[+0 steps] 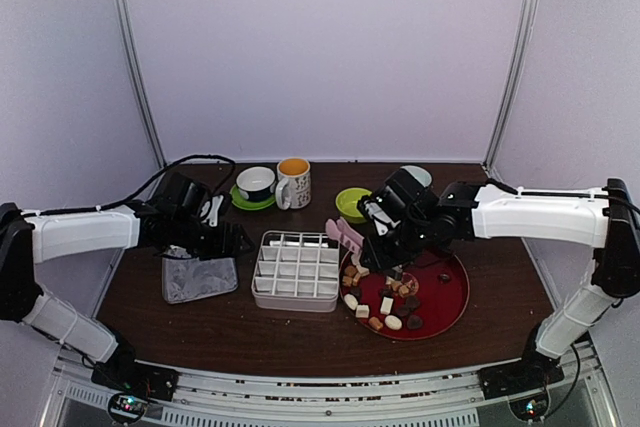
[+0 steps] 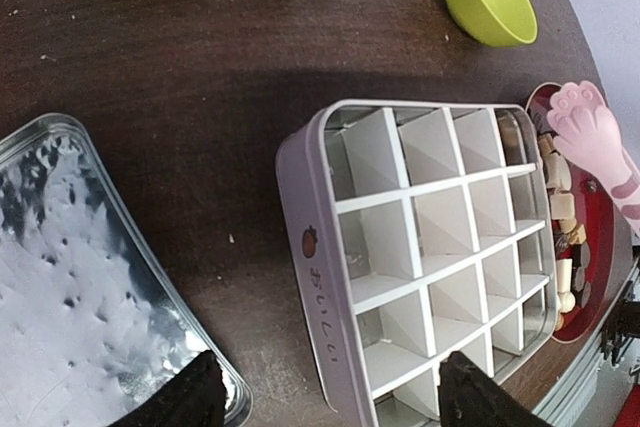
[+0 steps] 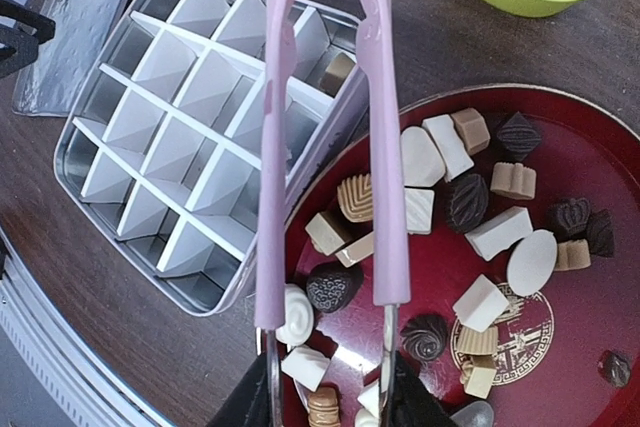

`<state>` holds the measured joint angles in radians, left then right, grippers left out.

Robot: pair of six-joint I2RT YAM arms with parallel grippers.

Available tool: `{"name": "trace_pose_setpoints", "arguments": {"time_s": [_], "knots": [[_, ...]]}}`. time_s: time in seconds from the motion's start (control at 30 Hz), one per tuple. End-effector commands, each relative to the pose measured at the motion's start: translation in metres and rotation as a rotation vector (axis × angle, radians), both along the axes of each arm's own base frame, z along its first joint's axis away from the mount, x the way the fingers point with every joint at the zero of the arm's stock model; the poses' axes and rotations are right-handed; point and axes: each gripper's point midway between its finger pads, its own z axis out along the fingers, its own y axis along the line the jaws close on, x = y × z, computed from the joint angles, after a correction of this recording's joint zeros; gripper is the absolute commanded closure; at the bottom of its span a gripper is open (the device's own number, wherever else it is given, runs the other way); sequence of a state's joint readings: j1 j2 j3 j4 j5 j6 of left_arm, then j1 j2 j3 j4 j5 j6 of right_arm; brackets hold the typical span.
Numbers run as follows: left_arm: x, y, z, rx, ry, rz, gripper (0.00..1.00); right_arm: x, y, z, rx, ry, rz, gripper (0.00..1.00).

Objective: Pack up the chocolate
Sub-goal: Place the fake chocolate in the empty pocket of the box, then move the packing box to the center of the board.

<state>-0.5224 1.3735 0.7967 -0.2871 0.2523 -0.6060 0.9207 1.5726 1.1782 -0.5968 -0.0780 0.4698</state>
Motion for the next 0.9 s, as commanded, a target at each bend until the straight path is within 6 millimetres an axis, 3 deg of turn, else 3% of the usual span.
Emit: {"name": "trace_pose_setpoints", "arguments": {"time_s": [0.0, 0.2, 0.47, 0.7, 0.87], "knots": [[0.009, -0.011, 0.005, -0.061, -0.018, -0.017, 0.26, 0.003, -0.007, 0.030, 0.019, -0.069, -0.020, 0.68], [0.006, -0.027, -0.005, -0.130, 0.021, -0.064, 0.34, 0.002, -0.024, 0.036, 0.012, -0.092, -0.067, 0.69], [0.001, -0.038, -0.024, -0.182, 0.097, -0.086, 0.35, -0.007, -0.048, 0.037, 0.032, -0.107, -0.135, 0.69], [-0.007, -0.054, -0.032, -0.235, 0.144, -0.103, 0.37, -0.027, -0.086, 0.014, -0.028, -0.083, -0.184, 0.69], [-0.015, -0.068, -0.033, -0.267, 0.163, -0.125, 0.37, -0.034, -0.108, 0.009, -0.046, -0.091, -0.226, 0.69]]}}
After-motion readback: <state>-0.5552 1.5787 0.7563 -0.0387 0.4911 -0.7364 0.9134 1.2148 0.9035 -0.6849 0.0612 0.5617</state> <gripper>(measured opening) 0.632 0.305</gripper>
